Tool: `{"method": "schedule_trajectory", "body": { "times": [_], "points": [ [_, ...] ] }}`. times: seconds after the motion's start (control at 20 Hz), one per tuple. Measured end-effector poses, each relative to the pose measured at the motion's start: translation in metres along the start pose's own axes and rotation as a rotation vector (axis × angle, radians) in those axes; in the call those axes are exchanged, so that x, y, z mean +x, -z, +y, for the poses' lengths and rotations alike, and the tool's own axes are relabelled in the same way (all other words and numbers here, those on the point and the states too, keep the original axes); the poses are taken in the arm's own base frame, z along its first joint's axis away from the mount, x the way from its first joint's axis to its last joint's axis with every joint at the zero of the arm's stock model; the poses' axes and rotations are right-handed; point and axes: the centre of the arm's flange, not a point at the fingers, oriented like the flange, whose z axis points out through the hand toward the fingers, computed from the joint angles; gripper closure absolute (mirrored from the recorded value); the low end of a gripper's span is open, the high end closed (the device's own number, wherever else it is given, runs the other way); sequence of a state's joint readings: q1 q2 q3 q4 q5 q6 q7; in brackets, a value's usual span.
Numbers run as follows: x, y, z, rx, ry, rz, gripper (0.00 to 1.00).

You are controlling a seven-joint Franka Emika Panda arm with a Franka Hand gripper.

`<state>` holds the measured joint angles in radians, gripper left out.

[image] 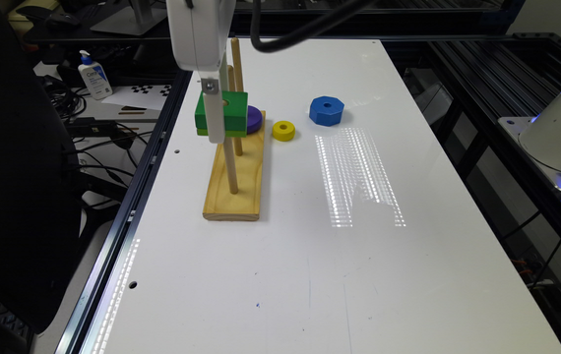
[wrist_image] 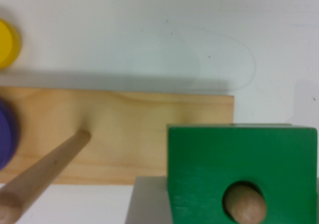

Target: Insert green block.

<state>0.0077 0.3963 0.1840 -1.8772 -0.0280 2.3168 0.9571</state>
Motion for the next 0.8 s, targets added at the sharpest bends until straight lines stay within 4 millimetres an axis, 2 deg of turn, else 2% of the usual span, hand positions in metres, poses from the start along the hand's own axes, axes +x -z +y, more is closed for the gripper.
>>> {"method": "schedule_trajectory", "body": {
  "times": [0.15,0.8],
  "points": [
    [0.0014,-0.0143,0.0001,-0.002,0.0,-0.004,1.0],
    [0.0014,-0.0139,0.0,-0.002,0.0,-0.004,1.0]
  ]
}}
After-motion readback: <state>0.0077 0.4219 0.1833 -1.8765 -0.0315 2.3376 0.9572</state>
